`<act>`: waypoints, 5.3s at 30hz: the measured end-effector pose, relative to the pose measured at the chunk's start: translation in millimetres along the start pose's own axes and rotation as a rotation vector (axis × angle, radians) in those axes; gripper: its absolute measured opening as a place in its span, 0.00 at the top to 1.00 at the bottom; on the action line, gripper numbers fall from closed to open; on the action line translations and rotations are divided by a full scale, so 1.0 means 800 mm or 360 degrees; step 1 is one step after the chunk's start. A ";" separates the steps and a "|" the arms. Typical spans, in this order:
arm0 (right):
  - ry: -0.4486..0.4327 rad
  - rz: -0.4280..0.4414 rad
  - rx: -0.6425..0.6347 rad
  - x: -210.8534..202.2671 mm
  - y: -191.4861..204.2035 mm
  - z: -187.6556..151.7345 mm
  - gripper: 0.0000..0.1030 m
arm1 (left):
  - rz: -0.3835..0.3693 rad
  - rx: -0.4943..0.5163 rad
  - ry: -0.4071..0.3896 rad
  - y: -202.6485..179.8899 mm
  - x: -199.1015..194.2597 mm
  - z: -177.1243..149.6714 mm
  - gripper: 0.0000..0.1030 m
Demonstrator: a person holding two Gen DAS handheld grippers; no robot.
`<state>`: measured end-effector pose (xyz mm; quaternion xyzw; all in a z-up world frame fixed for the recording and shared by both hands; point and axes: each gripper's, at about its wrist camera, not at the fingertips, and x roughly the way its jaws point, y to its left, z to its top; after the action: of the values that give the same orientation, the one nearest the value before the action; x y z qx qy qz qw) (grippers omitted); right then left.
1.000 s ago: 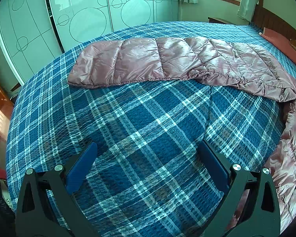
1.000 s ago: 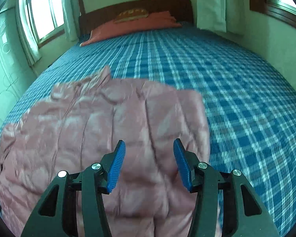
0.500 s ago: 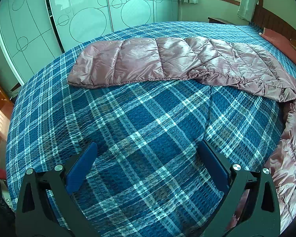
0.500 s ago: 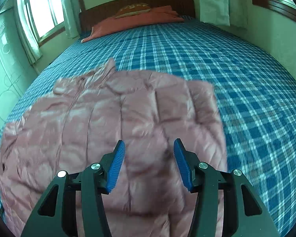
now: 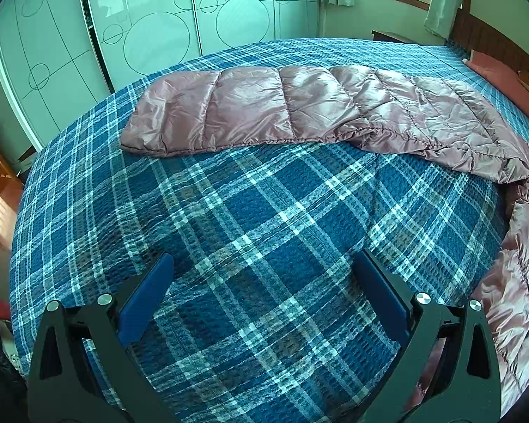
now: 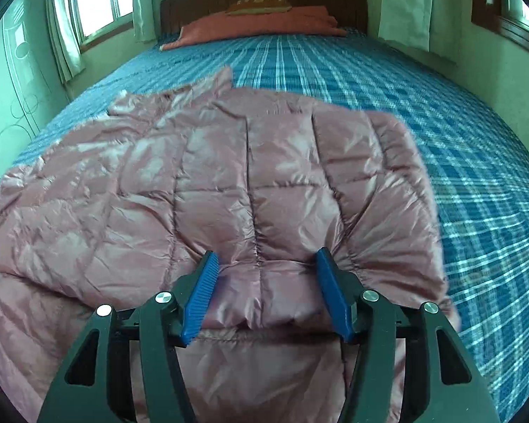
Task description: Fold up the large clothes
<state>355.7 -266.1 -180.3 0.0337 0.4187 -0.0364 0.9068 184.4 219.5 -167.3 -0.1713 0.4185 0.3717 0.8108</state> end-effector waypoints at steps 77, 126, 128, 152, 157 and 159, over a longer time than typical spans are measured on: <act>-0.0049 0.0095 0.0085 -0.031 -0.008 -0.009 0.36 | -0.1059 0.1120 -0.0456 -0.347 -0.161 -0.082 0.51; -0.0006 0.0459 0.0339 -0.026 0.023 0.038 0.47 | -0.0762 0.0746 -0.0393 -0.199 -0.061 0.047 0.42; 0.0007 0.0474 0.0321 -0.017 0.039 0.039 0.46 | -0.0763 0.0716 -0.0395 -0.190 -0.061 0.051 0.42; 0.0026 0.0058 0.0201 -0.016 -0.069 0.043 0.73 | -0.0767 0.0722 -0.0341 -0.199 -0.038 0.076 0.38; -0.0174 0.0024 0.0247 -0.042 -0.061 0.068 0.54 | -0.0765 0.0774 -0.0403 -0.247 -0.039 0.099 0.38; -0.0161 0.0067 0.0189 -0.030 -0.045 0.080 0.54 | -0.0762 0.0805 -0.0407 -0.272 -0.034 0.107 0.38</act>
<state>385.2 -307.0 -121.6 0.0944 0.3686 -0.0437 0.9238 383.6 113.0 -102.3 -0.0106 0.3404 0.0749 0.9372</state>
